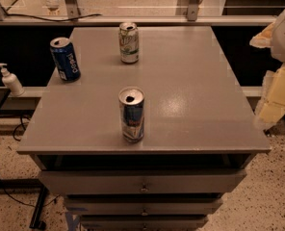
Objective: Knock redbull can over
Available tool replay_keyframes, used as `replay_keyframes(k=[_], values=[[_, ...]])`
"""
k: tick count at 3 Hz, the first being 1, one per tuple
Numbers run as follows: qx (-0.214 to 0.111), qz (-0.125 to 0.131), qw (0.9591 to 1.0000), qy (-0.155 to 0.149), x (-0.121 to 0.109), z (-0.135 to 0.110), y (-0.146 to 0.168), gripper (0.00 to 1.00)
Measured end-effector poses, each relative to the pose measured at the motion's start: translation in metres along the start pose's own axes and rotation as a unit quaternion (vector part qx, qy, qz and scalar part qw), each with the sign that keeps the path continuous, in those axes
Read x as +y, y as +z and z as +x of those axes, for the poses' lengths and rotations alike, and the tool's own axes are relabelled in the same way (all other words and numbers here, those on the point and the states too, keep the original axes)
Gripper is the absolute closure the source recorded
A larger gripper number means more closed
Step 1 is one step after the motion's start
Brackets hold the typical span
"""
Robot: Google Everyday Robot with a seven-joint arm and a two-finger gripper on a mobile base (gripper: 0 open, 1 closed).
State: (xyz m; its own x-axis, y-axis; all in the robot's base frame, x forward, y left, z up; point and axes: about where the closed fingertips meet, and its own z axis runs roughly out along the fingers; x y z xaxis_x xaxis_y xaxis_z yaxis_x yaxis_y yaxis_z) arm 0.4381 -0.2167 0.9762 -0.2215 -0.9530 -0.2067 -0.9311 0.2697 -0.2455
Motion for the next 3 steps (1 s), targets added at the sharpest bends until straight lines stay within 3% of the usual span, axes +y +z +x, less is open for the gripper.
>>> replay_keyframes(k=[1, 2, 3], values=[[0.000, 0.000, 1.0000, 0.000, 0.000, 0.000, 0.000, 0.00], [-0.036, -0.001, 0.9989, 0.032, 0.005, -0.008, 0.001, 0.00], [-0.098, -0.007, 0.9932, 0.063, 0.019, -0.028, 0.013, 0.00]])
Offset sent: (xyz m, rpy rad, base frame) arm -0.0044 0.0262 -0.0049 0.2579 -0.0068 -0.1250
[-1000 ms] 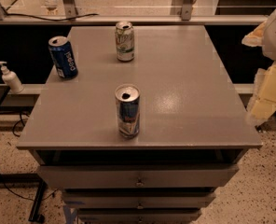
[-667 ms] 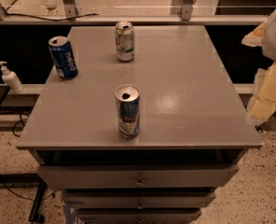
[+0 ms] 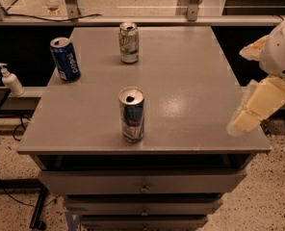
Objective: Knock redbull can over
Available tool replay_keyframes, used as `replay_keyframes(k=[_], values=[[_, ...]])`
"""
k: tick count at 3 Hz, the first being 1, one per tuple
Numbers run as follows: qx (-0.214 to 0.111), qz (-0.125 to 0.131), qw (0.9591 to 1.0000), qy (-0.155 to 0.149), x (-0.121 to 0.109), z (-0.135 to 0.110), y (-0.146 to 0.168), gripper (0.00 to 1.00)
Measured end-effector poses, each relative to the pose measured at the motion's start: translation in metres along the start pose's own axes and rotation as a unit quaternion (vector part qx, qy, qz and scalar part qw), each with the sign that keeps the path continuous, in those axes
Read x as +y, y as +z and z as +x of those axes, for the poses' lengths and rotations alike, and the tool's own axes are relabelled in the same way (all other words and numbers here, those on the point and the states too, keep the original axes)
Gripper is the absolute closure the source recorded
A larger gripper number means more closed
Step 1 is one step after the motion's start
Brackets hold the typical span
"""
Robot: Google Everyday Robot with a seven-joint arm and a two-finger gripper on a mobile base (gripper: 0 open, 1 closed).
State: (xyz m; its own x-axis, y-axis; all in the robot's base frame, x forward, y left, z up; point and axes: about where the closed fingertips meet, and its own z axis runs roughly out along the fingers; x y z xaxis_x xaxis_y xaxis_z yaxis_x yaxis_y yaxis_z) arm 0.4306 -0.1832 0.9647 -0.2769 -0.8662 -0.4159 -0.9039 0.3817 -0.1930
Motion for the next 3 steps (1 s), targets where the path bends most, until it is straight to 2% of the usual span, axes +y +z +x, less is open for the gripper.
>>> replay_keyframes(k=[1, 2, 3], values=[[-0.070, -0.018, 0.9974, 0.006, 0.015, -0.015, 0.034, 0.00], [-0.151, -0.042, 0.9876, -0.006, 0.027, -0.033, 0.077, 0.00], [-0.222, -0.066, 0.9726, -0.014, 0.036, -0.057, 0.113, 0.00]])
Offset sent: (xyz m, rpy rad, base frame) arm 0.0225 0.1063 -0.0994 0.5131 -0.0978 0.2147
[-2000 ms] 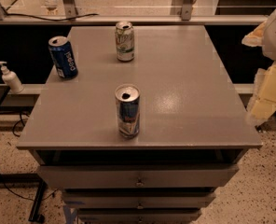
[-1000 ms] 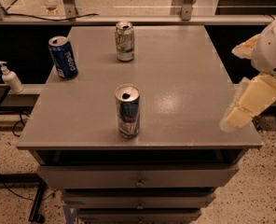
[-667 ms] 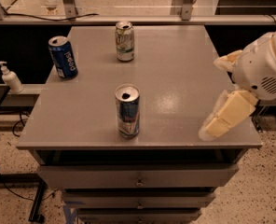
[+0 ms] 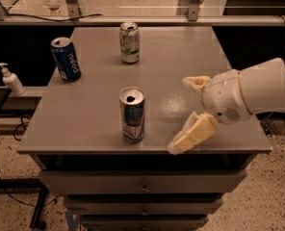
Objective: Knock redbull can over
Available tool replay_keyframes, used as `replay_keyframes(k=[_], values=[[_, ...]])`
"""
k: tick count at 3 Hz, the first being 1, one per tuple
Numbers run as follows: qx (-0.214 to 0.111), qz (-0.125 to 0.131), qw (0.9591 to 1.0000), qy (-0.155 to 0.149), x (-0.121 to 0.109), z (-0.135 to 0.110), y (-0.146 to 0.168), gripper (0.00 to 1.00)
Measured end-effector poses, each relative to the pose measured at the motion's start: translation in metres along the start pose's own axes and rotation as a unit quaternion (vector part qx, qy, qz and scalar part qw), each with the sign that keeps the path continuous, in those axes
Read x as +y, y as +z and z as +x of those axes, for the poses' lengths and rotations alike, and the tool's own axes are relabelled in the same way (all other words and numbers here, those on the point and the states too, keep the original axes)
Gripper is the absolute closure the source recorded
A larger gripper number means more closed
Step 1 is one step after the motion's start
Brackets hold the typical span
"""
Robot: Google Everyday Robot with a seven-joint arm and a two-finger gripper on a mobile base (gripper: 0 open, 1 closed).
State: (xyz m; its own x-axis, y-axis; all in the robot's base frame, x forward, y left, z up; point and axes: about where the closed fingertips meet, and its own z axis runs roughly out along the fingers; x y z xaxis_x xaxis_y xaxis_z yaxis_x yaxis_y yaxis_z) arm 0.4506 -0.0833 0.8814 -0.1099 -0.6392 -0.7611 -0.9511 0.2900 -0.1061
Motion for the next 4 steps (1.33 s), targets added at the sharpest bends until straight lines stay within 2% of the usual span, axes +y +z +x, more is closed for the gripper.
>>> replay_keyframes(k=[1, 3, 4], values=[[-0.054, -0.011, 0.9983, 0.017, -0.001, -0.017, 0.027, 0.00], [-0.104, -0.019, 0.9904, 0.089, 0.004, -0.056, 0.056, 0.00], [-0.127, -0.017, 0.9865, 0.102, 0.007, -0.071, 0.075, 0.00]])
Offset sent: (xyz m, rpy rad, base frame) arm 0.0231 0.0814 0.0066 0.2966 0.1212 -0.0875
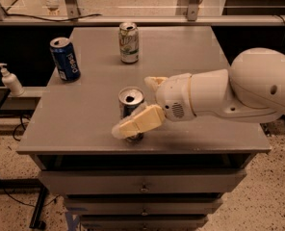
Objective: Knock redbull can over
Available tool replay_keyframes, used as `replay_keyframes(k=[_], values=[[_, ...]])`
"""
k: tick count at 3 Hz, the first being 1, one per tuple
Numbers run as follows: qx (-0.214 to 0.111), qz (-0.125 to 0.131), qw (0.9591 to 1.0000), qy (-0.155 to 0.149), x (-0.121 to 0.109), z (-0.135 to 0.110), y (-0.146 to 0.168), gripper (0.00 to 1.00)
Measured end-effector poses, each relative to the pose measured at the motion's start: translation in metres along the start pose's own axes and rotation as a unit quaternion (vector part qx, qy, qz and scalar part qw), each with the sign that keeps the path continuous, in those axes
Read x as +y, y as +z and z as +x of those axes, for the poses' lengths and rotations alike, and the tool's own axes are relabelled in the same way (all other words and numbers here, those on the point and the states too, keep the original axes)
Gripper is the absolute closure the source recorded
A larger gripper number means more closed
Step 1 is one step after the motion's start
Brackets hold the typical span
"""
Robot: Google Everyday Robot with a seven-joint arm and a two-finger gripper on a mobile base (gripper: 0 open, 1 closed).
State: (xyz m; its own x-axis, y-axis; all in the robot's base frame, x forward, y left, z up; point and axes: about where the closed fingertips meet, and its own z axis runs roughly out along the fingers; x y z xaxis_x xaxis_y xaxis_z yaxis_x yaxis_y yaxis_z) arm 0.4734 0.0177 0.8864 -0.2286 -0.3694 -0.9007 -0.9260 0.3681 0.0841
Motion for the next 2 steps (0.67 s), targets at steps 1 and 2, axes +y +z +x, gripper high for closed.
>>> replay_keyframes(k=[1, 2], values=[[-0.015, 0.009, 0.9999, 0.000, -0.016, -0.002, 0.016, 0.00], [-0.017, 0.016, 0.9993, -0.029, -0.044, -0.015, 0.024, 0.00]])
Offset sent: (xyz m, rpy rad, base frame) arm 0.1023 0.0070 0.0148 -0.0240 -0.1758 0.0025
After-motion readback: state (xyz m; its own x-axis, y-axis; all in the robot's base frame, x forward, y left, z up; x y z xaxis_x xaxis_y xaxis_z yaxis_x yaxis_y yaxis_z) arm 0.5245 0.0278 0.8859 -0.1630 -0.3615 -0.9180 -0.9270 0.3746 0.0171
